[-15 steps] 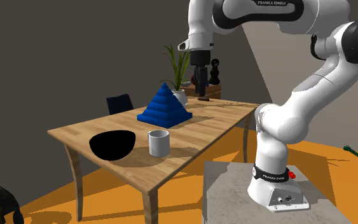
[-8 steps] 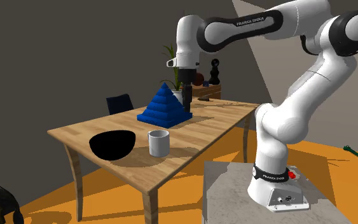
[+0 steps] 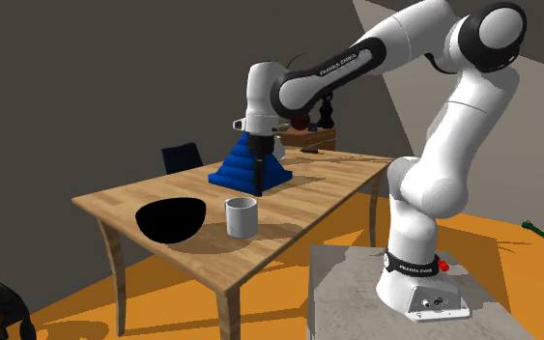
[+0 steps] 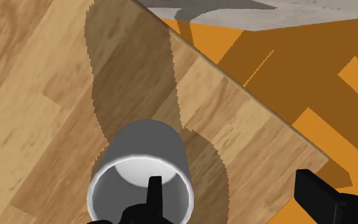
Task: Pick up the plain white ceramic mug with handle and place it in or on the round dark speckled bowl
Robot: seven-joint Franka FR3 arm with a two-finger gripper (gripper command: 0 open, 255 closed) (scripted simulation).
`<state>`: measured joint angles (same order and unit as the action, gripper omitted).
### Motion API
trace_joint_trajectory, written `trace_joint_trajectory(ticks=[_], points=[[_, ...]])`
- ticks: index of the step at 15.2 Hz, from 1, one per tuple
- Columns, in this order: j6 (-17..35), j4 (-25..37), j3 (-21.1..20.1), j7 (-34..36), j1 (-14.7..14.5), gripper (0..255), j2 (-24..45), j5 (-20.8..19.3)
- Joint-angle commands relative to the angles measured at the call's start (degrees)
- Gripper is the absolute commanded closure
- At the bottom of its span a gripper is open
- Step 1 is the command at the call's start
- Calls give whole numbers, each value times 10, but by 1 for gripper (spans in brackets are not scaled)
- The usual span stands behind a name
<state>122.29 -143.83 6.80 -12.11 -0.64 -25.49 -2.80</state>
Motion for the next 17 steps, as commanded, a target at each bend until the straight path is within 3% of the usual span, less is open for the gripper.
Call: trace_joint_trajectory(ticks=[1,5,12,17], points=[[45,3,6,-6,-1,0,39,3],[123,23,16,-19,-5,0,124,15],[182,6,18,-24,-7,0,166,23],[187,5,19,-25,-7,0,170,23]])
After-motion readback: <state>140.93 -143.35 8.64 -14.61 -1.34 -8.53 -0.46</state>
